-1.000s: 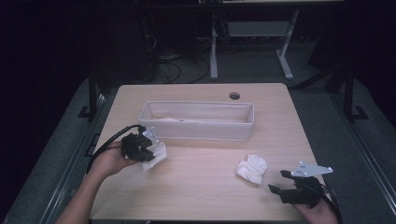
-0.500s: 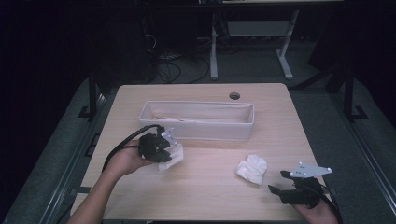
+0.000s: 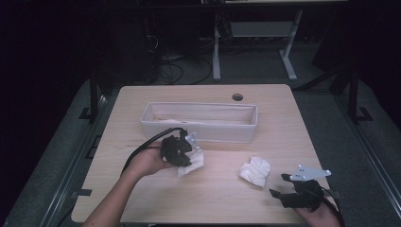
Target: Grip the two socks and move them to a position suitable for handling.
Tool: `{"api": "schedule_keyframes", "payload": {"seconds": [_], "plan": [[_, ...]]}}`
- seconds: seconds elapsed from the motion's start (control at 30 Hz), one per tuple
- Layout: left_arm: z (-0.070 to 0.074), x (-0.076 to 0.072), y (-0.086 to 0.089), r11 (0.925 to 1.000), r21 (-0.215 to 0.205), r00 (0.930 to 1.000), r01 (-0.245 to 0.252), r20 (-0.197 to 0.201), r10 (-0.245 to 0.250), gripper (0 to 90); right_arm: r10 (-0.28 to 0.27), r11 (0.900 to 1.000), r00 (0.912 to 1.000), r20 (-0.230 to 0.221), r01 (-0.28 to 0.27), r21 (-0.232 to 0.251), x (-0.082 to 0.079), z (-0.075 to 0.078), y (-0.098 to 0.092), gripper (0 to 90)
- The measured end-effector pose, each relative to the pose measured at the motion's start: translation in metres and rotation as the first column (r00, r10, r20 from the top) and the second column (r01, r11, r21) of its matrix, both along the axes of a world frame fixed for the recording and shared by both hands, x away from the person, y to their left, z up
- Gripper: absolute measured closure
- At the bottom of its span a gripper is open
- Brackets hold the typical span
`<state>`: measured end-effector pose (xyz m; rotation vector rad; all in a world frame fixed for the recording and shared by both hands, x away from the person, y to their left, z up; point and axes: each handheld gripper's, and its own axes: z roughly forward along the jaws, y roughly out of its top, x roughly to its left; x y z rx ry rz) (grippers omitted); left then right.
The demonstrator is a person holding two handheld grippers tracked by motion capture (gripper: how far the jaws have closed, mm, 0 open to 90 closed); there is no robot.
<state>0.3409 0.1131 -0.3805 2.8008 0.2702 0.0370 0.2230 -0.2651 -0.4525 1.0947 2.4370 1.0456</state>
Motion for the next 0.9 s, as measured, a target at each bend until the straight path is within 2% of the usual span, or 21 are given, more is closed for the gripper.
{"api": "schedule_keyframes", "payload": {"seconds": [0.07,0.23,0.4,0.53,0.8,0.87,0.9], "plan": [[-0.005,0.001,-0.006,1.0000,-0.002,0.9998,0.008,-0.015,-0.008,83.8,0.000,1.000,1.0000,-0.005,0.000,-0.004,-0.001,0.000,0.001,26.4],[-0.017,0.004,-0.022,0.9992,0.028,0.9988,0.029,-0.041,-0.027,83.7,0.001,1.000,0.9999,-0.011,-0.001,-0.005,0.000,-0.001,0.002,26.4],[-0.024,0.008,-0.033,0.9983,0.042,0.9978,0.041,-0.054,-0.038,83.5,0.001,1.000,1.0000,-0.003,-0.001,-0.007,-0.002,0.000,0.001,26.3],[-0.031,0.012,-0.043,0.9963,0.069,0.9970,0.051,-0.061,-0.047,83.5,-0.002,1.000,1.0000,-0.001,0.002,-0.007,-0.003,0.000,0.001,26.3],[-0.040,0.011,-0.056,0.9944,0.079,0.9945,0.070,-0.083,-0.063,83.5,-0.008,1.000,1.0000,-0.001,0.008,0.003,-0.004,0.002,-0.001,26.3],[-0.040,0.012,-0.057,0.9946,0.080,0.9930,0.066,-0.103,-0.057,80.8,-0.007,1.000,1.0000,-0.003,0.007,0.000,-0.003,0.001,-0.001,26.3],[-0.040,0.012,-0.057,0.9952,0.082,0.9947,0.054,-0.092,-0.046,76.0,-0.005,1.000,1.0000,-0.001,0.005,-0.002,-0.003,0.001,-0.001,26.3]]}}
